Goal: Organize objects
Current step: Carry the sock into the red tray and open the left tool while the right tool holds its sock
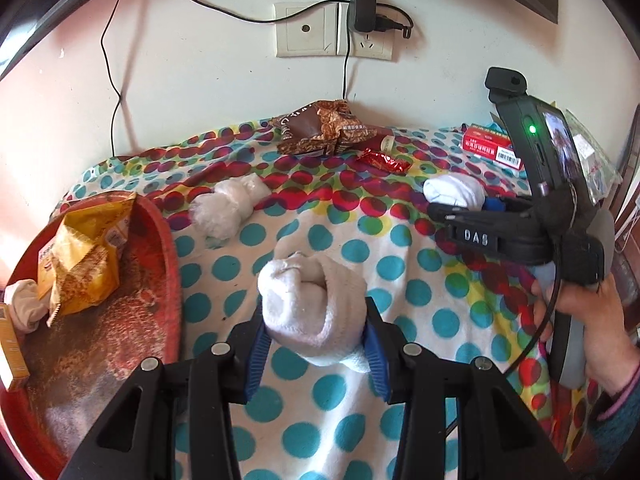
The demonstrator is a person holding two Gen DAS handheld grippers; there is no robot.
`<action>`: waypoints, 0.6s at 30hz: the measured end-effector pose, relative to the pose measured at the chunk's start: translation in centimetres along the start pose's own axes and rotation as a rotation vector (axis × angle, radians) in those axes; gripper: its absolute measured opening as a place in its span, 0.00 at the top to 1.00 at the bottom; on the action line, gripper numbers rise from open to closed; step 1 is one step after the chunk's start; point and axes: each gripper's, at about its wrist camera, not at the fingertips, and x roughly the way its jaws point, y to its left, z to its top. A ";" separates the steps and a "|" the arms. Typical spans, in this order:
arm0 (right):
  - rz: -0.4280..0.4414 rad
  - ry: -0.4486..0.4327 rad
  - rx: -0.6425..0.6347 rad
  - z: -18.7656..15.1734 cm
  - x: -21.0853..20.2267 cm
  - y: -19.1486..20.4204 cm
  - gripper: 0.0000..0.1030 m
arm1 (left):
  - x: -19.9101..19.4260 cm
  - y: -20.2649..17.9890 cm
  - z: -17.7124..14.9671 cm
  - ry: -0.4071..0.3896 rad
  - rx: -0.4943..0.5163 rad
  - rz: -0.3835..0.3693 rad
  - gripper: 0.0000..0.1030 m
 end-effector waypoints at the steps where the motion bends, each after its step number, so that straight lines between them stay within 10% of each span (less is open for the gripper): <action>1: 0.000 0.000 -0.001 0.0 0.0 0.0 0.56 | -0.3 0.3 -0.2 -0.003 0.002 -0.005 0.58; 18: 0.004 0.000 -0.018 0.0 0.0 0.1 0.54 | -6.2 6.9 0.0 -0.101 -0.073 -0.002 0.58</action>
